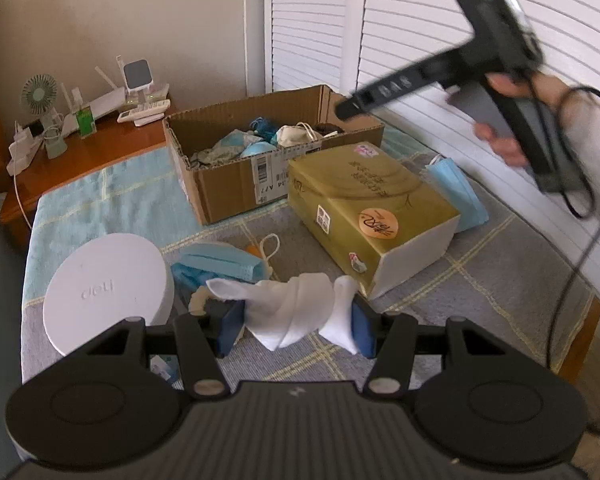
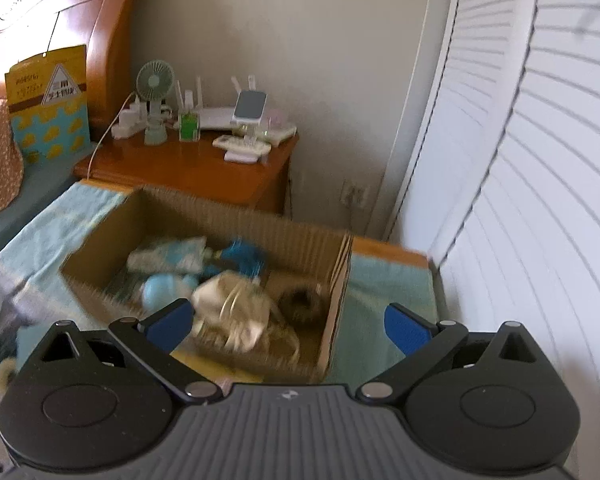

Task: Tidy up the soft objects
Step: 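Carry the hair tie into the box and open the right tool while the left tool holds the sock, then carry the white sock into the box and open the left tool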

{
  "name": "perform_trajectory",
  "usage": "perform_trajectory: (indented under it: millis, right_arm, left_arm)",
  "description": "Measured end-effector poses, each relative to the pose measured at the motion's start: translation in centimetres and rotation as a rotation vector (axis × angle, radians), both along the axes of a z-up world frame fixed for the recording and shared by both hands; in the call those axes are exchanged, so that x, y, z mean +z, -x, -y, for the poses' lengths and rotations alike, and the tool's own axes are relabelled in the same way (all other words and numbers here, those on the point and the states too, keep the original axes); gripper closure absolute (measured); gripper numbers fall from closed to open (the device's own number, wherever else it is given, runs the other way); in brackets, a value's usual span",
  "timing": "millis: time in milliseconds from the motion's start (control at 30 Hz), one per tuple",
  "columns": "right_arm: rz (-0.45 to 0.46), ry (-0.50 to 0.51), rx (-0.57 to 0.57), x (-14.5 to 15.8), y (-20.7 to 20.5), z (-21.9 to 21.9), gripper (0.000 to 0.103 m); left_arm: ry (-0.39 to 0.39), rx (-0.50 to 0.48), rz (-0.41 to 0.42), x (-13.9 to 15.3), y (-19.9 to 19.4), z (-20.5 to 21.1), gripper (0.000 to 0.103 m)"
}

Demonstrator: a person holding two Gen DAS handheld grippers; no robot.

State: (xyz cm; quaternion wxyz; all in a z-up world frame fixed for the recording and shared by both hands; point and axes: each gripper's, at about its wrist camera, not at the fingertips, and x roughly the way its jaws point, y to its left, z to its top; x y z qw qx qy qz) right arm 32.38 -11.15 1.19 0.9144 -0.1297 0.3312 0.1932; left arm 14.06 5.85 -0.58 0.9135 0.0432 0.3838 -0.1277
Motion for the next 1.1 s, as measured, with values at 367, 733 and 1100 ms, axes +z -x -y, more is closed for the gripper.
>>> perform_trajectory:
  millis: [367, 733, 1100]
  right_arm:
    - [-0.055, -0.035, -0.108, -0.3, 6.9, 2.3, 0.000]
    - [-0.044, -0.064, -0.150, -0.6, 12.0, 4.5, 0.000]
    - [-0.043, -0.116, -0.176, -0.7, 12.6, 6.4, 0.000]
  left_arm:
    - [-0.021, 0.001, 0.012, 1.7, -0.5, 0.5, 0.048]
    - [-0.031, -0.002, 0.020, 4.1, -3.5, 1.0, 0.048]
    - [-0.028, 0.044, 0.028, 6.0, -11.2, 1.4, 0.048]
